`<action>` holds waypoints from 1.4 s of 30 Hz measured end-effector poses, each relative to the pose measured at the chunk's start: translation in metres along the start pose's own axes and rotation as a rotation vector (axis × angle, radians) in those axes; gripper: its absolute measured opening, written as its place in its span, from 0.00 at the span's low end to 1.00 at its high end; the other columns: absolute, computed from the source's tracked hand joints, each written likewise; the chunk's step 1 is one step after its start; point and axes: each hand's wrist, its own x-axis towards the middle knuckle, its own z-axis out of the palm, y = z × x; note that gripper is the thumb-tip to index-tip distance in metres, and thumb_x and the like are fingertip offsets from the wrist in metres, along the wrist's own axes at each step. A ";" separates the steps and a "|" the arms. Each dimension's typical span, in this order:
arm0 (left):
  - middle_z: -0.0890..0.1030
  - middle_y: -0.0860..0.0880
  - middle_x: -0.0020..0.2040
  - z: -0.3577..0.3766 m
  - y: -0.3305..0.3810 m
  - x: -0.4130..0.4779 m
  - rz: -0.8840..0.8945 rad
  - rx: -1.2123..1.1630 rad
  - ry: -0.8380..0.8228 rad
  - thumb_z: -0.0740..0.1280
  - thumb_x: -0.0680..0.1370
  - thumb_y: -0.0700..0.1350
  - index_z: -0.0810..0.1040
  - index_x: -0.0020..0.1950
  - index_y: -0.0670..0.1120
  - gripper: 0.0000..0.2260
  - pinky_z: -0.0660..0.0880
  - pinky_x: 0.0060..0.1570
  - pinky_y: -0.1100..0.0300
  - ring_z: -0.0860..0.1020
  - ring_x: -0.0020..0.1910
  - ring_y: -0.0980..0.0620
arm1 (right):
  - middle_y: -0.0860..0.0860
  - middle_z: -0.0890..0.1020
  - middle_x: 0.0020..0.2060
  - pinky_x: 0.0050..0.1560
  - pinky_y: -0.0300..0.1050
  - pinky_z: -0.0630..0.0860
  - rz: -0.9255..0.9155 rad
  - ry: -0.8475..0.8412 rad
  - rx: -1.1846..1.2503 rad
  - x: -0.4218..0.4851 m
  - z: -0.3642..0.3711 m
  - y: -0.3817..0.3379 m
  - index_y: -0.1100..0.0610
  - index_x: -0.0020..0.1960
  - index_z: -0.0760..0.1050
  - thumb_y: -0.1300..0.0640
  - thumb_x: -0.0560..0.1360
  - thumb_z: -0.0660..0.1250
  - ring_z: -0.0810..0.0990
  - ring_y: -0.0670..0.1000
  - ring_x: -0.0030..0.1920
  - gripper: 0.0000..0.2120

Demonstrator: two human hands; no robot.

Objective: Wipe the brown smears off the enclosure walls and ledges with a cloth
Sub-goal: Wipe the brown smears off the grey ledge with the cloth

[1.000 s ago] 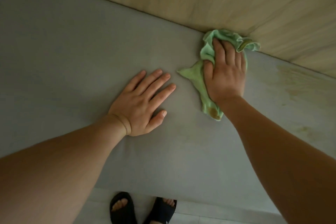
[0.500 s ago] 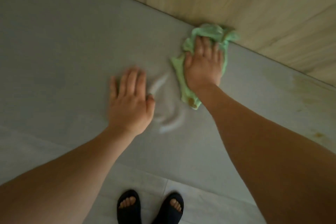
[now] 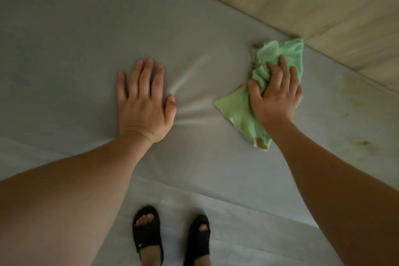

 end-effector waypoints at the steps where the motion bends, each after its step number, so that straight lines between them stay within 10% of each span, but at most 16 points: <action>1: 0.63 0.41 0.81 0.000 0.000 0.000 0.000 0.004 0.004 0.57 0.81 0.57 0.62 0.81 0.42 0.32 0.47 0.79 0.37 0.57 0.81 0.40 | 0.48 0.57 0.83 0.80 0.61 0.52 0.041 0.012 0.021 0.002 0.001 -0.009 0.49 0.81 0.59 0.34 0.77 0.57 0.52 0.58 0.83 0.36; 15: 0.58 0.41 0.83 0.000 0.002 0.000 -0.032 0.064 -0.089 0.52 0.81 0.59 0.57 0.82 0.43 0.33 0.47 0.79 0.36 0.53 0.82 0.41 | 0.52 0.55 0.84 0.82 0.61 0.46 -0.400 -0.074 -0.009 -0.093 0.028 -0.079 0.51 0.84 0.53 0.37 0.81 0.53 0.48 0.60 0.83 0.36; 28: 0.67 0.41 0.77 -0.014 0.182 -0.056 0.050 -0.016 -0.176 0.56 0.78 0.53 0.68 0.76 0.44 0.28 0.59 0.75 0.37 0.67 0.74 0.37 | 0.57 0.56 0.83 0.81 0.63 0.48 -0.136 -0.050 -0.016 -0.148 -0.005 0.132 0.50 0.84 0.56 0.37 0.81 0.55 0.50 0.63 0.83 0.35; 35: 0.69 0.41 0.77 0.001 0.320 -0.099 0.135 -0.089 -0.237 0.58 0.77 0.53 0.71 0.75 0.44 0.28 0.60 0.74 0.36 0.65 0.77 0.39 | 0.55 0.60 0.82 0.80 0.62 0.53 -0.463 -0.066 -0.021 -0.206 -0.013 0.226 0.49 0.82 0.63 0.36 0.81 0.57 0.54 0.60 0.83 0.33; 42: 0.67 0.40 0.77 0.015 0.389 -0.107 0.192 -0.056 -0.256 0.55 0.78 0.54 0.69 0.76 0.42 0.29 0.60 0.74 0.35 0.64 0.77 0.38 | 0.54 0.59 0.82 0.81 0.62 0.53 -0.197 0.011 -0.063 -0.199 -0.041 0.362 0.47 0.83 0.60 0.36 0.80 0.60 0.55 0.60 0.83 0.34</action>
